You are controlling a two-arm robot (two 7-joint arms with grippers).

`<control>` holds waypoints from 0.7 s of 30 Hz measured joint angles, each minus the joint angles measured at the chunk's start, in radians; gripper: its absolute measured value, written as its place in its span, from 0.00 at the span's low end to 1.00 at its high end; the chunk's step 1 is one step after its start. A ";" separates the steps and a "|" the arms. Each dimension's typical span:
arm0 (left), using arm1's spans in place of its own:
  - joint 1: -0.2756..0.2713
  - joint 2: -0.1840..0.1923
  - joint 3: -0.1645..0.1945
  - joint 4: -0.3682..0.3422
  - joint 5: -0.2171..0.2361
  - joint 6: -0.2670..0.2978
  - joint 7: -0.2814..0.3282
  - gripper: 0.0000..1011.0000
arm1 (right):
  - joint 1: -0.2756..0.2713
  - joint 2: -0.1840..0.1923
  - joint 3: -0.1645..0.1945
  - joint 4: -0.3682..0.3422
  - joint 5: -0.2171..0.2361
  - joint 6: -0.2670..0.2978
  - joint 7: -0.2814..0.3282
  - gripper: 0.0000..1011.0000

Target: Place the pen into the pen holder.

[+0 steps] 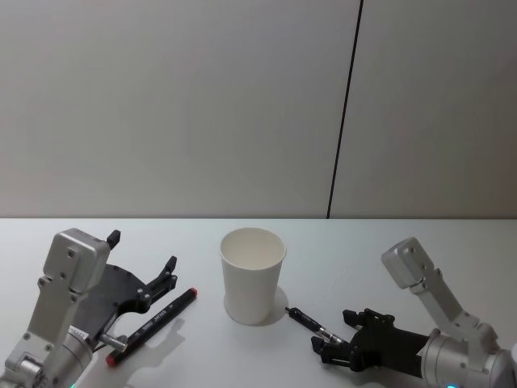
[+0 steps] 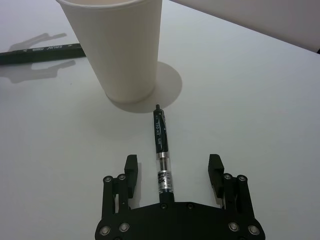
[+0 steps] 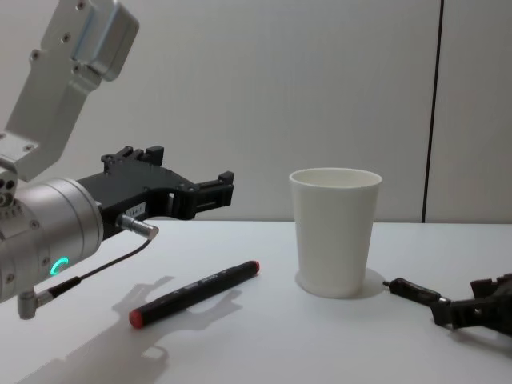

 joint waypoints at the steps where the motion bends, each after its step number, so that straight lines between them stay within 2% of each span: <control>1: 0.000 0.000 0.000 0.000 0.000 0.000 0.000 0.99 | 0.000 0.000 0.000 0.000 0.000 0.000 0.000 0.86; 21: 0.000 0.000 0.000 0.000 0.000 0.000 0.000 0.99 | 0.004 0.000 -0.003 0.002 0.005 0.002 0.001 0.74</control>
